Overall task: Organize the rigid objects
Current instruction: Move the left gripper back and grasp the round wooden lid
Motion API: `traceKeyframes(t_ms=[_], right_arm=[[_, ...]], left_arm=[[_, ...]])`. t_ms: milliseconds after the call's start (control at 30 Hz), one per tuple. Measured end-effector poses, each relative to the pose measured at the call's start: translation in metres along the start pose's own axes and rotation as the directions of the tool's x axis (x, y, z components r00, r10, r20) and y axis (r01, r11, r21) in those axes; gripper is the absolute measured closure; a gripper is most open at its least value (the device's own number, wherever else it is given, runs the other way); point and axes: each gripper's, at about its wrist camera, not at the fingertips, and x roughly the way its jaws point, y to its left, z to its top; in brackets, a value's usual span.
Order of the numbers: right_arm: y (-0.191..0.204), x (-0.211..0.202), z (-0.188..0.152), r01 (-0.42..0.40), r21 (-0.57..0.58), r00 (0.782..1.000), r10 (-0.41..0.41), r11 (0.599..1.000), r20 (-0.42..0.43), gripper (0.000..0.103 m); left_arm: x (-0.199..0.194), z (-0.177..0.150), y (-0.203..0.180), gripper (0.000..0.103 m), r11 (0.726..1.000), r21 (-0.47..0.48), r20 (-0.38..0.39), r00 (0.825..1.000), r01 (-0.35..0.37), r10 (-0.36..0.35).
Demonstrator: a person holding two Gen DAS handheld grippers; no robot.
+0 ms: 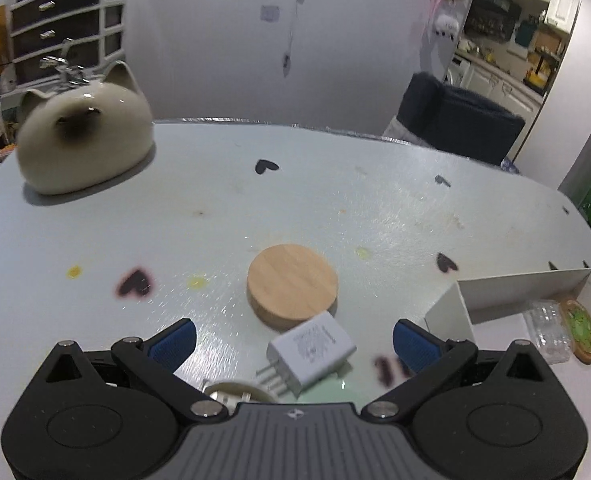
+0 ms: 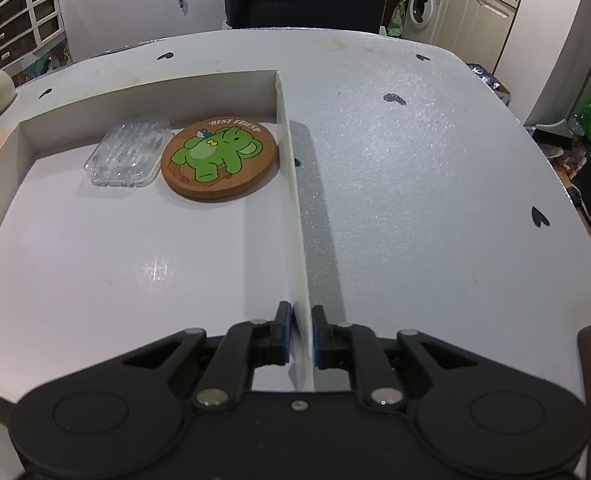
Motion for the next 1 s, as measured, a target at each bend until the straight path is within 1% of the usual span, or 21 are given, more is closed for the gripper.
traceKeyframes(t_ms=[167,233,467,533,600,800,1000], right_arm=[[-0.003,0.0,-0.001,-0.015,0.025,1.0,0.015,1.0,0.003,0.092],[-0.003,0.0,-0.001,-0.018,0.025,1.0,0.018,1.0,0.003,0.093],[-0.005,0.0,-0.001,-0.026,0.03,1.0,0.026,0.999,0.004,0.093],[-0.005,0.0,-0.002,-0.026,0.03,1.0,0.026,0.999,0.005,0.093],[-0.005,0.0,-0.002,-0.028,0.032,1.0,0.028,0.999,0.006,0.093],[-0.006,0.0,-0.002,-0.033,0.031,0.999,0.033,0.999,0.006,0.094],[-0.006,-0.001,-0.002,-0.032,0.026,0.999,0.032,0.999,0.005,0.094]], left_arm=[[0.028,0.014,-0.009,0.009,0.999,0.045,-0.058,0.998,-0.011,0.014],[0.039,0.017,-0.013,0.01,0.998,0.061,-0.074,0.997,-0.024,0.028],[0.063,0.023,-0.018,0.015,0.997,0.067,-0.089,0.995,-0.038,0.044],[0.066,0.025,-0.023,0.021,0.994,0.096,-0.073,0.995,-0.058,0.065],[0.067,0.026,-0.025,0.035,0.992,0.105,-0.057,0.996,-0.064,0.07],[0.065,0.027,-0.022,0.035,0.995,0.078,-0.042,0.997,-0.062,0.066],[0.045,0.024,-0.021,0.035,0.998,0.04,0.009,0.999,-0.047,0.046]])
